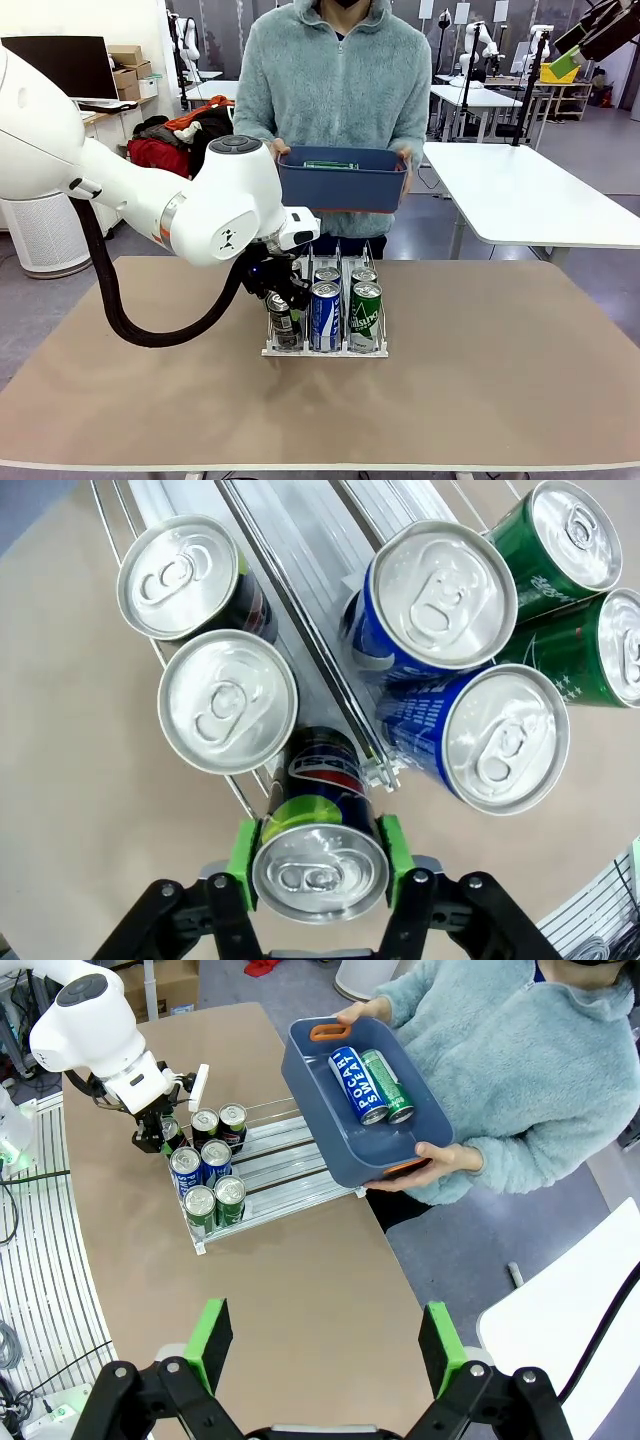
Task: Fill the beverage cans into the dispenser.
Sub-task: Place the picked Pepsi coke in the line of the Automatic Can Dispenser with the same cans, then pick up the Sprite handed by the human.
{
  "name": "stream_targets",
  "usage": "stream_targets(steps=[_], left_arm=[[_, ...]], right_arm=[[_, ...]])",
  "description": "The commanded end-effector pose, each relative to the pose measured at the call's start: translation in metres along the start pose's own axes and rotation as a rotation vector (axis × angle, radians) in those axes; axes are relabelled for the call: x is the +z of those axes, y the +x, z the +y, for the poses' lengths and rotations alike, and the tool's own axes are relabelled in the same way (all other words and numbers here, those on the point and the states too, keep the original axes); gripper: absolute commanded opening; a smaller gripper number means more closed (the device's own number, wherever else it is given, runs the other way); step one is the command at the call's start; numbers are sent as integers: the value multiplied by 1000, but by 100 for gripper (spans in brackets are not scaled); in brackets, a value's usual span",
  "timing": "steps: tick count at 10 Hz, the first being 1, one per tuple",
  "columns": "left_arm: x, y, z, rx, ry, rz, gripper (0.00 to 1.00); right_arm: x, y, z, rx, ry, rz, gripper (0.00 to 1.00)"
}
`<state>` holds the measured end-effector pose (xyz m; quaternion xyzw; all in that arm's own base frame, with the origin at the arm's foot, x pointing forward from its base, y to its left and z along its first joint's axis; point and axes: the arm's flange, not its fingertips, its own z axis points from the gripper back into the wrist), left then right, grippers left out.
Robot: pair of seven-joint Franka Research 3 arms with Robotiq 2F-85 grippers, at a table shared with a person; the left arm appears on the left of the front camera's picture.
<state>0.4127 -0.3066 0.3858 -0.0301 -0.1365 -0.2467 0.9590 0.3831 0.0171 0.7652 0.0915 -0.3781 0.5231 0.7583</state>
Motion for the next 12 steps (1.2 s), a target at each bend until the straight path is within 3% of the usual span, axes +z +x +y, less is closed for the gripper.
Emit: stream_targets(steps=[1, 2, 3, 4, 7, 8, 12], left_arm=[[0, -8, 5, -21, -35, 27, 78], [10, -9, 7, -1, -27, 21, 84], [19, -10, 8, 9, -20, 14, 98], [29, -12, 8, 18, 3, 9, 100], [66, -23, -11, 30, 53, -69, 100], [45, -7, 2, 10, 20, -17, 100], [45, -7, 2, 10, 20, -17, 100]], right_arm=[[-1, -1, 1, 3, 1, 4, 100], [-1, -1, 1, 3, 1, 4, 100], [-1, -1, 1, 3, 1, 4, 100], [-1, -1, 1, 3, 1, 4, 100], [-1, -1, 1, 3, 1, 4, 100], [-1, -1, 1, 3, 1, 4, 100], [-1, -1, 1, 3, 1, 4, 100]])
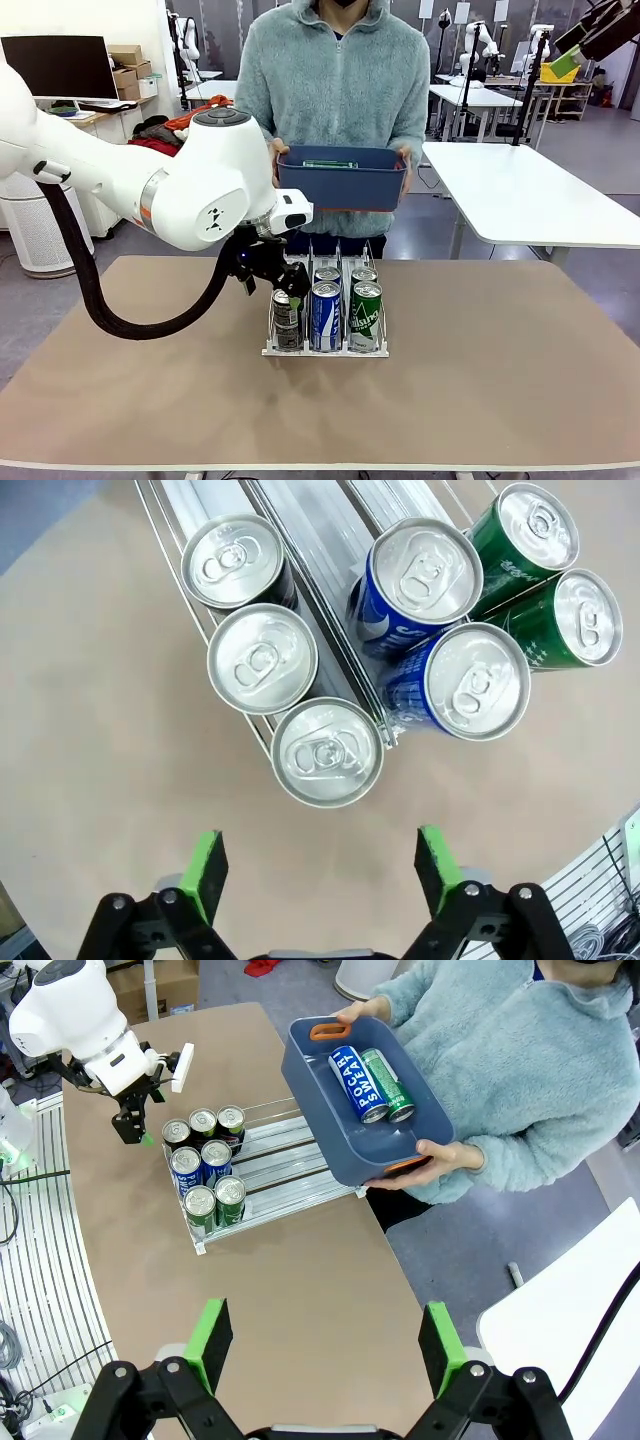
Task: Fill the beverage cans into the dispenser.
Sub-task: Pick up the Sprite handed by the human.
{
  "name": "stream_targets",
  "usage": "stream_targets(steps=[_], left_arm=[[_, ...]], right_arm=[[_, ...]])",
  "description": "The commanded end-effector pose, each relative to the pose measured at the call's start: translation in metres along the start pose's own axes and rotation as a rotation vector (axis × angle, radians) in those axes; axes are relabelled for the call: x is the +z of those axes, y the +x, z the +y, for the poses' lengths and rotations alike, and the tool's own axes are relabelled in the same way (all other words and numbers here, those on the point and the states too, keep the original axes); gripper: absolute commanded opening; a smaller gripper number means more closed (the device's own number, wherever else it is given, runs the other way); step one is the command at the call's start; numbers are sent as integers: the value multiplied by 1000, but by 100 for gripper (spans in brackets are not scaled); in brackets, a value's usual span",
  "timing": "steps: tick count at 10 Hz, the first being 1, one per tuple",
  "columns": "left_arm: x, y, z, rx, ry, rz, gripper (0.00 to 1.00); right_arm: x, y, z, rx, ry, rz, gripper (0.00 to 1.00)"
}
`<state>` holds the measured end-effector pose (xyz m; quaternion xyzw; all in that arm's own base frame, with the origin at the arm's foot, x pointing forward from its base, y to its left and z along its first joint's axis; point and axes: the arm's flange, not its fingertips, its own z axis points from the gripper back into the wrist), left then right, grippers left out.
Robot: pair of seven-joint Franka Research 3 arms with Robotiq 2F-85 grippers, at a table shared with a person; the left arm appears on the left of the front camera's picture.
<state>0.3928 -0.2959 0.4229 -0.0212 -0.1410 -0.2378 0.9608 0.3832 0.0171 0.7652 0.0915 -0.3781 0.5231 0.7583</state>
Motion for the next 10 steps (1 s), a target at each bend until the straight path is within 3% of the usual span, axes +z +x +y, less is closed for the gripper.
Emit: stream_targets(steps=[1, 3, 5, 7, 10], left_arm=[[3, 4, 2, -6, -2, -13, 100], [0, 1, 0, 0, -1, -1, 100], [55, -9, 20, -147, -173, 14, 100], [113, -23, 40, -154, -207, -19, 100], [193, -29, 62, -218, -148, -97, 100]], right_arm=[[-1, -1, 1, 3, 1, 4, 100], [-1, -1, 1, 3, 1, 4, 100], [-1, -1, 1, 3, 1, 4, 100], [-1, -1, 1, 3, 1, 4, 100], [-1, -1, 1, 3, 1, 4, 100]])
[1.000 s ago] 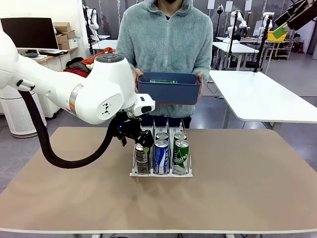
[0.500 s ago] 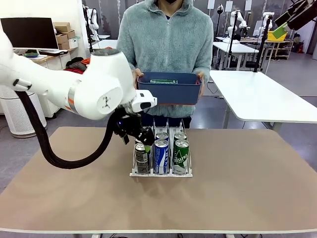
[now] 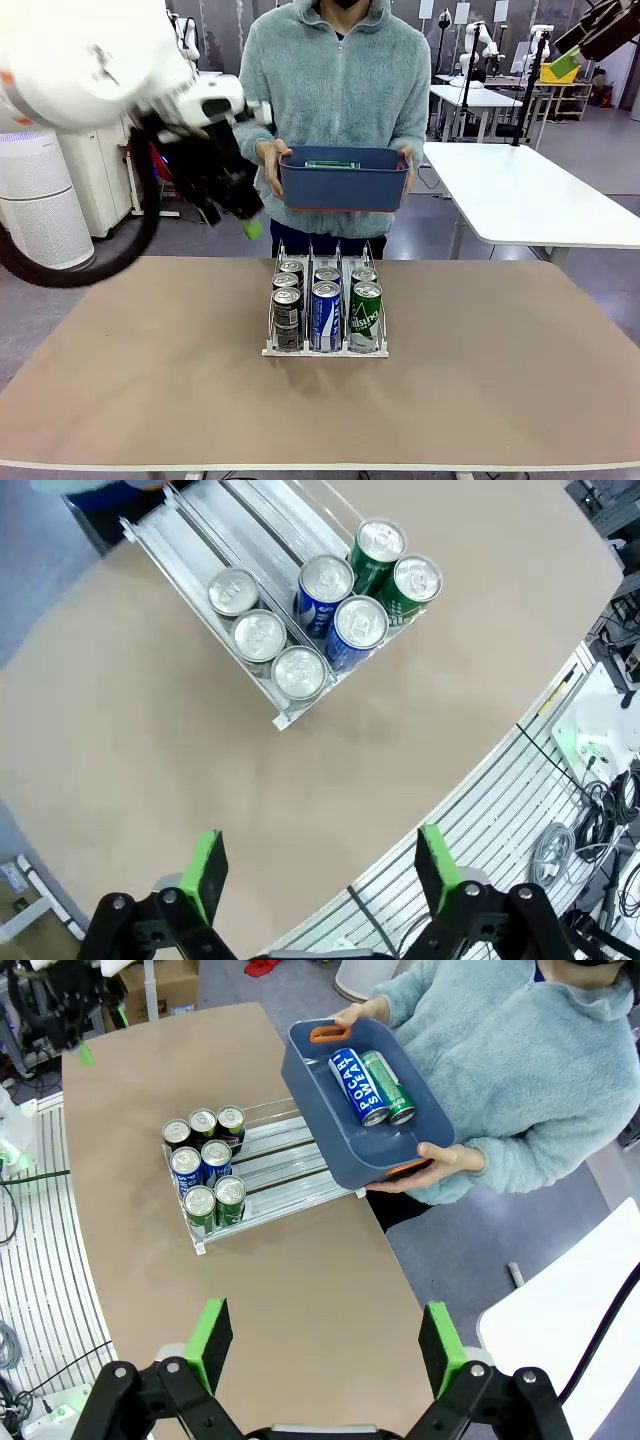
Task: Fill the beverage cans into the dispenser.
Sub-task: Pick up the Sprite handed by the human.
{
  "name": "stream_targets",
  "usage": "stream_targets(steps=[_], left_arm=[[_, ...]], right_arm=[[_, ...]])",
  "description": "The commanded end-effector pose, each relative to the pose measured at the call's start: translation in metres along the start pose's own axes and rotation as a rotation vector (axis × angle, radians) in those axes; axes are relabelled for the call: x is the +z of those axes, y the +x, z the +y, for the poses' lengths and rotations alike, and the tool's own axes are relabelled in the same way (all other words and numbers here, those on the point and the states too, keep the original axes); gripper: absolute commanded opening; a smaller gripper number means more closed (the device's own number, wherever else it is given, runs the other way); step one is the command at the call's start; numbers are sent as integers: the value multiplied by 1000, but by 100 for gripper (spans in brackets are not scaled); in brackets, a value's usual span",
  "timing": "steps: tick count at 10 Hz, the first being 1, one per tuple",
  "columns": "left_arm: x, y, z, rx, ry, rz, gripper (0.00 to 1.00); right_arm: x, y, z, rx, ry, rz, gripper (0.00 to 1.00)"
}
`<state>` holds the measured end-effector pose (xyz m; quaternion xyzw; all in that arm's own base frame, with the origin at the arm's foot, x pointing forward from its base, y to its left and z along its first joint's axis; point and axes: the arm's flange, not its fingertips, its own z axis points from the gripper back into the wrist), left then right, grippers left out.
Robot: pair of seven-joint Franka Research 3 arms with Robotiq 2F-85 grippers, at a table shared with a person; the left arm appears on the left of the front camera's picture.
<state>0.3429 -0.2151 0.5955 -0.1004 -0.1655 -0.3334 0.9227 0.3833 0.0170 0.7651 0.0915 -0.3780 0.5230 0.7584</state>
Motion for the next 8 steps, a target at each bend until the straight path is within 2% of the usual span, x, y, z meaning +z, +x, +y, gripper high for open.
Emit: stream_targets(steps=[1, 3, 5, 8], left_arm=[[32, -3, 9, -55, 42, -30, 100], [74, -7, 7, -121, 83, -31, 100], [112, -16, 20, -186, 103, -112, 100], [150, -24, 32, -207, 86, -135, 100]], right_arm=[[0, -1, 1, 3, 0, 4, 100], [0, -1, 1, 3, 0, 4, 100], [0, -1, 1, 3, 0, 4, 100], [0, -1, 1, 3, 0, 4, 100]])
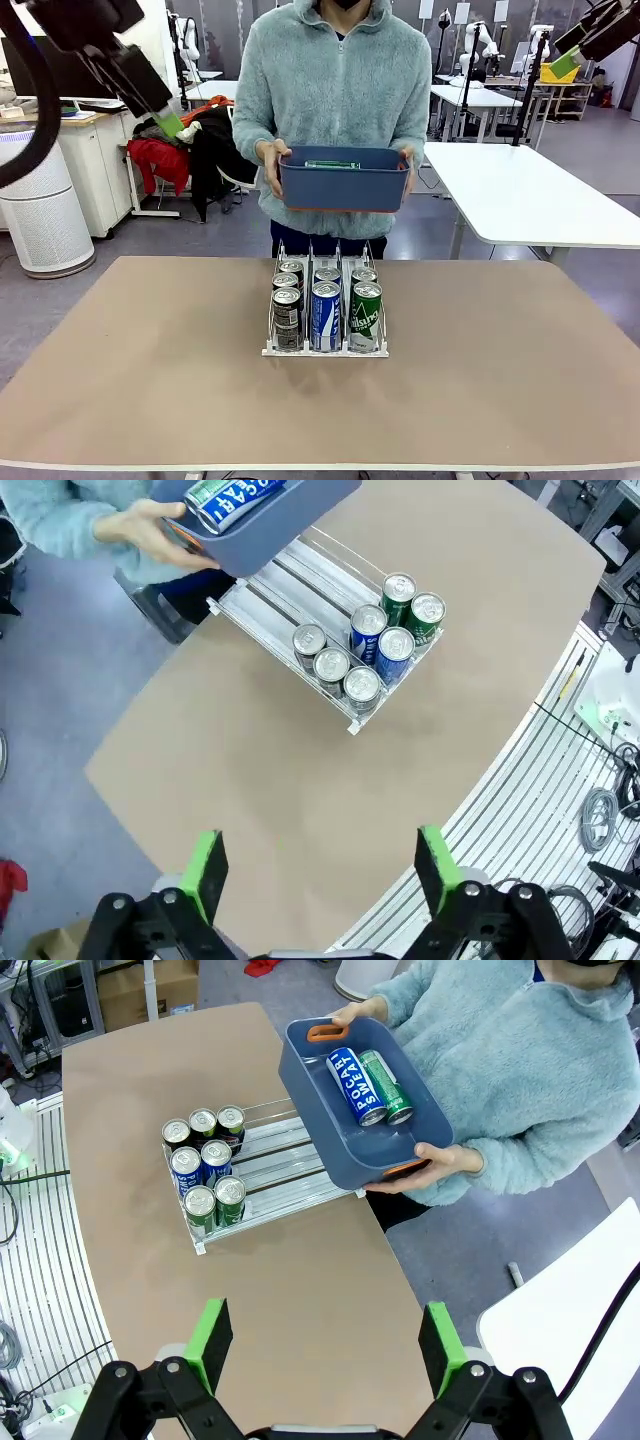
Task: Fill the beverage cans into the dispenser.
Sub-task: Pick up the Sprite handed by the human.
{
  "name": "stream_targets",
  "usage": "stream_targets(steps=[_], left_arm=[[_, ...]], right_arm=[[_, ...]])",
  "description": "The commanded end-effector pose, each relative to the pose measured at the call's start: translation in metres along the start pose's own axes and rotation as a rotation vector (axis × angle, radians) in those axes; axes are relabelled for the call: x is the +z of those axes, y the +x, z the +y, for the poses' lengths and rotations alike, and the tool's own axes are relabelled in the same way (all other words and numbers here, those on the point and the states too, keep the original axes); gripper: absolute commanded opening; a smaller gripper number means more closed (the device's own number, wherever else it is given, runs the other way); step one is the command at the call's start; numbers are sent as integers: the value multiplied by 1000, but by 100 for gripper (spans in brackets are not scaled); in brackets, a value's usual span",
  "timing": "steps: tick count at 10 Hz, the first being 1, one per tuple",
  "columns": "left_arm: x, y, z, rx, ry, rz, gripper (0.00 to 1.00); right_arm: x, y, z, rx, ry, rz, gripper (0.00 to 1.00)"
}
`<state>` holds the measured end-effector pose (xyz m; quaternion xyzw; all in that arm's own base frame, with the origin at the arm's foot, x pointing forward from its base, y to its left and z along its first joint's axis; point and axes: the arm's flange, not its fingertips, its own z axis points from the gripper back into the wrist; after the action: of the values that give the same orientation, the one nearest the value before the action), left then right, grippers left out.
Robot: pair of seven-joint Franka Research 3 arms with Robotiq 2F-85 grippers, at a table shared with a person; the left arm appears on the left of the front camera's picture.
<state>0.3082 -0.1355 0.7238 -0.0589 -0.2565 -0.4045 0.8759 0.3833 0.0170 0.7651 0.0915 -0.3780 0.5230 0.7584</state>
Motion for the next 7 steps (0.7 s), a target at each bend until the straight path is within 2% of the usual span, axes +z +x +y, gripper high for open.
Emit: stream_targets(steps=[1, 3, 7], left_arm=[[3, -1, 7, -9, -12, 1, 100], [3, 0, 15, 3, 20, -24, 100], [9, 0, 5, 4, 3, -13, 100]], right_arm=[[-1, -1, 1, 3, 1, 4, 100], [-1, -1, 1, 3, 1, 4, 100], [-1, -1, 1, 3, 1, 4, 100]])
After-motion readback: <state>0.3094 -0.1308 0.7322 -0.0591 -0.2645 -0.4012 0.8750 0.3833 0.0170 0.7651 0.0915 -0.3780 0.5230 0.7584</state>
